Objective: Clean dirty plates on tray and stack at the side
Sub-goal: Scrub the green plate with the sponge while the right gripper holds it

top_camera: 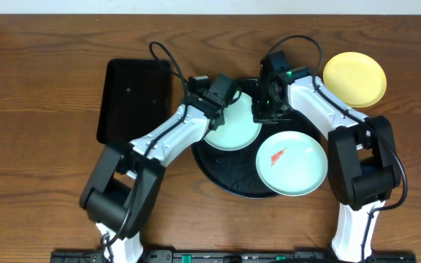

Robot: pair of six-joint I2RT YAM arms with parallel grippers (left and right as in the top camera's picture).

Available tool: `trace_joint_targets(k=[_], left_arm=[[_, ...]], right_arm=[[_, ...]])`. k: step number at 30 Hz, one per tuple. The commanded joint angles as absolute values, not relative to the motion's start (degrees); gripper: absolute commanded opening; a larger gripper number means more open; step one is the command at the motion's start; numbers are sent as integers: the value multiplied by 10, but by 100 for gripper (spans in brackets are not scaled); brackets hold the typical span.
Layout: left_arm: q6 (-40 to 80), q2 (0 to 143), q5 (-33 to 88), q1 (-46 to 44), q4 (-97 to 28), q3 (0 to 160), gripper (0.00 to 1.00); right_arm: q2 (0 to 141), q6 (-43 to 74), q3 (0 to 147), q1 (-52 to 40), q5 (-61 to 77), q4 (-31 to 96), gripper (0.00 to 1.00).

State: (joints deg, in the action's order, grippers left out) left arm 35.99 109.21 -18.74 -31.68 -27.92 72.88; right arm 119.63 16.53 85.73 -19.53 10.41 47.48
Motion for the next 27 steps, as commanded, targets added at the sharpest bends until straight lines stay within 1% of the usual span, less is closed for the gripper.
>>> trace_joint_targets(k=[1, 3, 7, 11, 14, 20, 22, 24, 27], left_arm=[[352, 1034, -253, -303, -269, 742, 8], [352, 1013, -222, -302, -256, 742, 8], [352, 1001, -89, -302, -221, 741, 8], [352, 1025, 78, -303, -185, 733, 8], [359, 1056, 143, -303, -188, 733, 8], [355, 1115, 156, -303, -196, 732, 8], [331, 1134, 152, -303, -196, 732, 7], [301, 1152, 112, -303, -196, 732, 8], [278, 1162, 18, -302, -203, 732, 7]], right_arm=[[1204, 171, 858, -195, 71, 482, 1], [1204, 171, 858, -195, 71, 482, 1], [1204, 171, 858, -195, 71, 480, 1], [1204, 171, 858, -195, 71, 479, 1], [1204, 171, 858, -195, 71, 479, 1], [1204, 171, 858, -195, 71, 479, 1], [1204, 171, 858, -195, 71, 479, 1], [1204, 171, 858, -195, 71, 479, 1], [1204, 171, 858, -195, 71, 479, 1]])
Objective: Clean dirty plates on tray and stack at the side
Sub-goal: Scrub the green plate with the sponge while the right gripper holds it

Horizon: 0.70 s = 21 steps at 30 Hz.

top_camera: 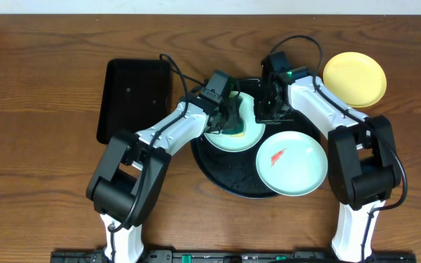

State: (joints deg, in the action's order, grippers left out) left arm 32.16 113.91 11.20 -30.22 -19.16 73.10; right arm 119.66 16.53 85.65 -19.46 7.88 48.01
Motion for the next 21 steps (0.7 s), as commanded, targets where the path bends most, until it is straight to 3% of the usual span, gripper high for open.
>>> trace_joint_targets(k=[1, 13, 21], left_arm=[[278, 1162, -15, -302, -207, 732, 8], [279, 1104, -308, -283, -286, 732, 7], [282, 1009, -306, -283, -265, 732, 8]], right_arm=[[1204, 171, 858, -195, 71, 480, 1], [1204, 171, 858, -195, 70, 484, 1], [1204, 171, 858, -195, 71, 484, 1]])
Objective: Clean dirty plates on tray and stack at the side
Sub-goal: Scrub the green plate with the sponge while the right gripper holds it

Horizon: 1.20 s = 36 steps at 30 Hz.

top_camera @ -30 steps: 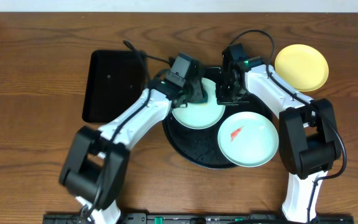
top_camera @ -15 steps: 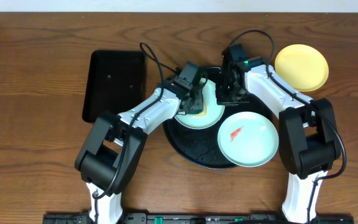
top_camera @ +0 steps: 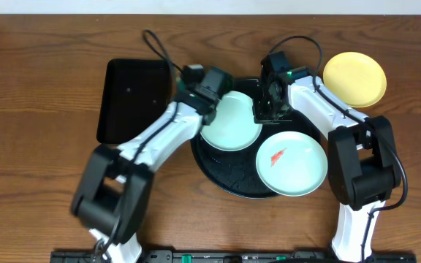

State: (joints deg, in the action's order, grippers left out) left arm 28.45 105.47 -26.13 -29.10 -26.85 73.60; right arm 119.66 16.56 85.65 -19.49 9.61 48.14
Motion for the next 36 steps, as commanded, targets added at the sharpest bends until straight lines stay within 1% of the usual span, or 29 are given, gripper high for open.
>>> trace_joint_targets(k=[1, 3, 6, 8, 10, 14, 19, 27, 29, 32, 34, 36], left_arm=[[284, 997, -283, -283, -265, 732, 8], [286, 980, -214, -282, -263, 732, 8], [285, 973, -53, -283, -255, 732, 7], [286, 984, 43, -284, -246, 732, 8], [294, 1005, 108, -286, -240, 732, 8], [350, 1048, 124, -288, -252, 732, 8], [384, 1100, 163, -288, -270, 732, 8], [387, 1144, 144, -277, -278, 729, 8], [384, 1154, 88, -272, -293, 729, 8], [384, 1157, -38, -265, -322, 729, 8], [382, 1155, -99, -262, -334, 729, 8], [374, 1151, -136, -258, -339, 729, 8]], right_arm=[[1204, 171, 858, -195, 71, 484, 1], [1204, 171, 858, -195, 71, 484, 1], [1204, 172, 858, -195, 71, 482, 1], [1204, 171, 858, -195, 71, 480, 1], [1204, 172, 858, -195, 71, 478, 1], [1204, 178, 858, -195, 71, 478, 1], [1204, 178, 858, -195, 71, 478, 1], [1204, 178, 858, -195, 71, 480, 1], [1204, 178, 858, -195, 71, 484, 1], [1204, 178, 858, -195, 70, 486, 1], [1204, 178, 858, -195, 70, 486, 1], [1204, 178, 858, -195, 69, 486, 1]])
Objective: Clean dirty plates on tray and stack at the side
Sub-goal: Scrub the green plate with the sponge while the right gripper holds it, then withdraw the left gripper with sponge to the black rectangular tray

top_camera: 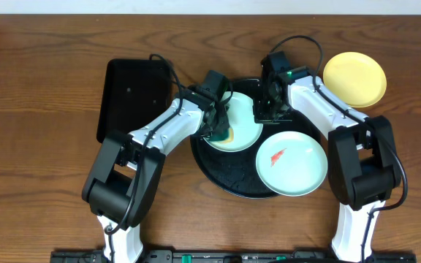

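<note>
A round black tray [225, 179] holds two pale green plates. On the far plate [245, 126] my left gripper [220, 130] presses down on its left part, shut on a yellow-green sponge [226, 136]. My right gripper [265, 111] is at that plate's right rim and looks shut on it. The near plate [291, 162] carries a red smear [277, 157] and nothing touches it. A clean yellow plate [354, 79] lies on the table at the back right.
A rectangular black tray [134, 98] lies to the left of the round one. Black cables loop above both wrists. The wooden table [42, 146] stretches out on the left and at the front.
My left gripper has moved from the far-left rim of the far green plate onto its left part, and the sponge now shows under it. The right gripper and both plates have stayed put.
My left gripper stood at the far plate's upper-left edge, then on its middle with the sponge showing, then back at the far-left rim, and now on the plate again. Throughout, the right gripper stayed at the plate's right rim and the smeared plate lay untouched.
</note>
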Robot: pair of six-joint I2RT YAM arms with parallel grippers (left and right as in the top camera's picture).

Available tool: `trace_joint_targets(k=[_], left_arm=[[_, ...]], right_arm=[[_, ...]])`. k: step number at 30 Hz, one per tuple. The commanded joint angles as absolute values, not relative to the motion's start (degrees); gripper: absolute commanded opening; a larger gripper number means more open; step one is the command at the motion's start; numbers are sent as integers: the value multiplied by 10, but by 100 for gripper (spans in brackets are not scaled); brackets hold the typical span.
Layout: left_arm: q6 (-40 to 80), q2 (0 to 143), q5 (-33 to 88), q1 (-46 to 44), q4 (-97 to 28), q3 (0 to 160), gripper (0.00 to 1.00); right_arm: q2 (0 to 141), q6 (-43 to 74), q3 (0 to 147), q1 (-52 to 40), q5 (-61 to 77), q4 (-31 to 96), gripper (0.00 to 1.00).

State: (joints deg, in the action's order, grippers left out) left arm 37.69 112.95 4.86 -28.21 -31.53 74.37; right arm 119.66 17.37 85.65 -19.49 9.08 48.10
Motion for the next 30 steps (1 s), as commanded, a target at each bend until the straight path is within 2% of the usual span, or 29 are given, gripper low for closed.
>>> trace_joint_targets(k=[1, 8, 17, 21, 27, 30], left_arm=[[366, 1148, -148, -257, -338, 730, 7], [358, 1098, -249, -256, -327, 741, 7], [357, 1003, -249, -256, -293, 741, 8], [357, 976, -180, -256, -290, 741, 8], [356, 980, 6, -257, -284, 740, 8], [336, 980, 35, -257, -283, 739, 8]], right_arm=[[1204, 178, 858, -195, 69, 487, 1], [1204, 178, 858, -195, 69, 487, 1], [1204, 178, 858, -195, 69, 488, 1], [1204, 178, 858, -195, 69, 488, 1], [1204, 178, 858, -195, 69, 482, 1], [1203, 178, 858, -195, 72, 479, 1]])
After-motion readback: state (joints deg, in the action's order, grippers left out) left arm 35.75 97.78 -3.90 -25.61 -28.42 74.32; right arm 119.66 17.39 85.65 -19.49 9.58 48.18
